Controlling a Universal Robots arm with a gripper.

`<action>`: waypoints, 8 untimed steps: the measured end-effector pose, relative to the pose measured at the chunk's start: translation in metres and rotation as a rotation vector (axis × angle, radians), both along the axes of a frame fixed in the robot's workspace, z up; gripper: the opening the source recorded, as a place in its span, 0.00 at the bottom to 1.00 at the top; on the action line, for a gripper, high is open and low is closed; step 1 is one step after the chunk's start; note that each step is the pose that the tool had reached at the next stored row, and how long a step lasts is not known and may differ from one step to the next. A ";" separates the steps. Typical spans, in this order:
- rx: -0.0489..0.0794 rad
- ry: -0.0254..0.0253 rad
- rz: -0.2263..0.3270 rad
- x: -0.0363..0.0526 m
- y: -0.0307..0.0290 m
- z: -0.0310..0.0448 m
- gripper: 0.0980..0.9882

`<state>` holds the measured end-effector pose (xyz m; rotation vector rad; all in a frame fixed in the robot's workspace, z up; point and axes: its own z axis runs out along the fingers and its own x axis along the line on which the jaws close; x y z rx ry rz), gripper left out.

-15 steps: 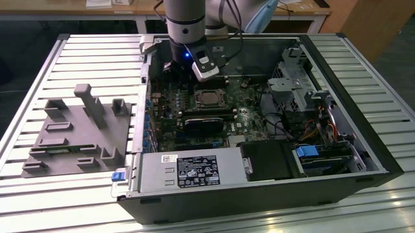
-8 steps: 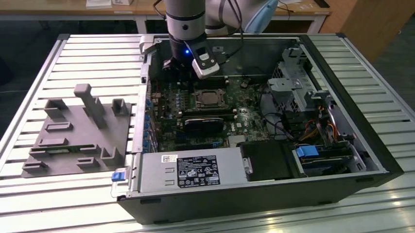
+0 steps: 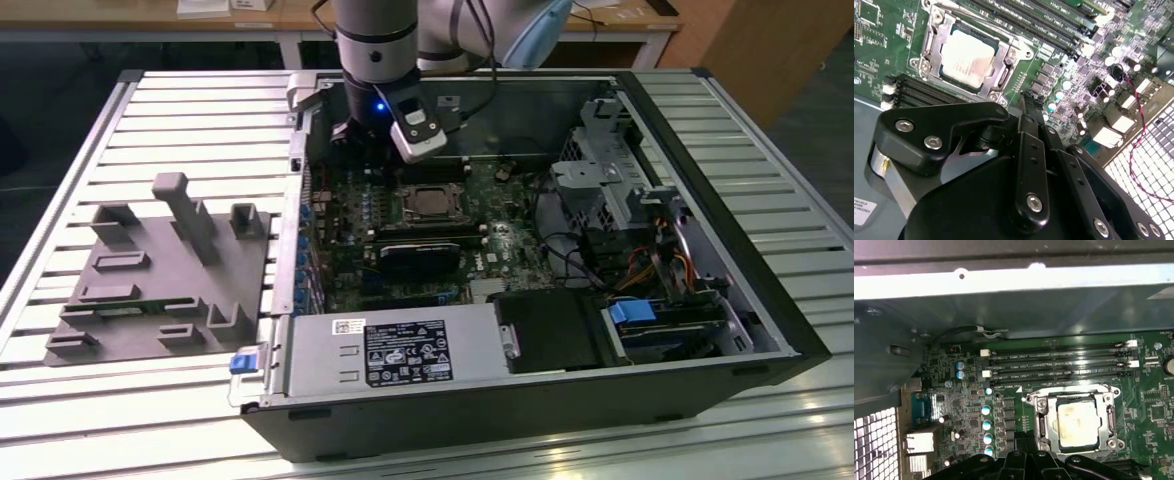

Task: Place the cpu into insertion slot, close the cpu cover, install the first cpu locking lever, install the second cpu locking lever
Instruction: 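Install the first cpu locking lever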

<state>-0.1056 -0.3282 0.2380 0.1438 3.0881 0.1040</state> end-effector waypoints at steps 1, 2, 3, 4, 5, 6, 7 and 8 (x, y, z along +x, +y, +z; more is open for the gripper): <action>0.006 0.0000 0.000 -0.0005 0.0000 0.0000 0.00; 0.013 -0.0001 0.000 -0.0010 0.0000 0.0000 0.00; 0.021 -0.0001 0.000 -0.0015 0.0000 0.0000 0.00; 0.027 -0.0001 0.000 -0.0020 0.0000 0.0000 0.00; 0.034 -0.0001 0.000 -0.0025 0.0000 0.0000 0.00; 0.040 0.0000 0.000 -0.0029 0.0000 0.0000 0.00; 0.049 0.0000 0.000 -0.0032 0.0000 0.0000 0.00; 0.058 0.0000 0.000 -0.0036 0.0000 0.0000 0.00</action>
